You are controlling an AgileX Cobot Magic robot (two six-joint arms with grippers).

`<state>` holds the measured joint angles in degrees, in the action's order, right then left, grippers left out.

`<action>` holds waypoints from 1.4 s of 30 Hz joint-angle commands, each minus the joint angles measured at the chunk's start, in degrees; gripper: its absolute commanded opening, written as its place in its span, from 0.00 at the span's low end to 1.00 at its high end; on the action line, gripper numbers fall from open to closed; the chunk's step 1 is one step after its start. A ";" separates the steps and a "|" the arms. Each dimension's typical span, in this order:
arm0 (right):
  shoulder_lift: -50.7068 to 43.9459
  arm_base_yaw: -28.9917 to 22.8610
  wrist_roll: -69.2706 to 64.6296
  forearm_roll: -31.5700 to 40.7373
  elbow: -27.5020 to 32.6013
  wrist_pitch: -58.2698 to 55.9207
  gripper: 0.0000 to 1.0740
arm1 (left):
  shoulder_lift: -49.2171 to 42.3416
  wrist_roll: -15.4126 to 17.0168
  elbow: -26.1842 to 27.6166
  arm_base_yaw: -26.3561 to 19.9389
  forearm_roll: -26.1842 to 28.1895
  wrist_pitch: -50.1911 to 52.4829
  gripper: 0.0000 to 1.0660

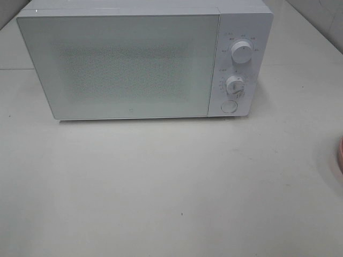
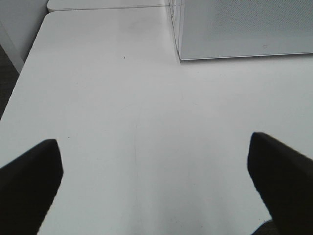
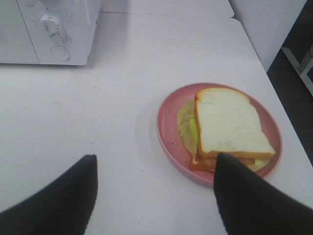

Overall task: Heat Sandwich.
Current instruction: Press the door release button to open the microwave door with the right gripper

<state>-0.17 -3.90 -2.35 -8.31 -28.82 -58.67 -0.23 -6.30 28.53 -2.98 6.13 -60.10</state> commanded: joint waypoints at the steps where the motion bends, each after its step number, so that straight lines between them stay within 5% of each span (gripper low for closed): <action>1: -1.66 0.40 -0.23 -0.06 -0.11 0.11 0.61 | -1.66 0.17 -0.23 -0.06 0.17 0.69 0.92; 24: -0.86 0.40 -0.34 0.06 -2.01 2.12 0.68 | -1.66 0.17 -0.23 -0.06 0.17 0.69 0.92; 42: 13.92 0.40 -0.23 0.06 -1.95 13.58 0.75 | -1.66 0.17 -0.23 -0.06 0.17 0.69 0.92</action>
<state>13.64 -3.90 -2.35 -8.31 -30.54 -46.24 -0.23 -6.30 28.53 -2.98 6.13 -60.10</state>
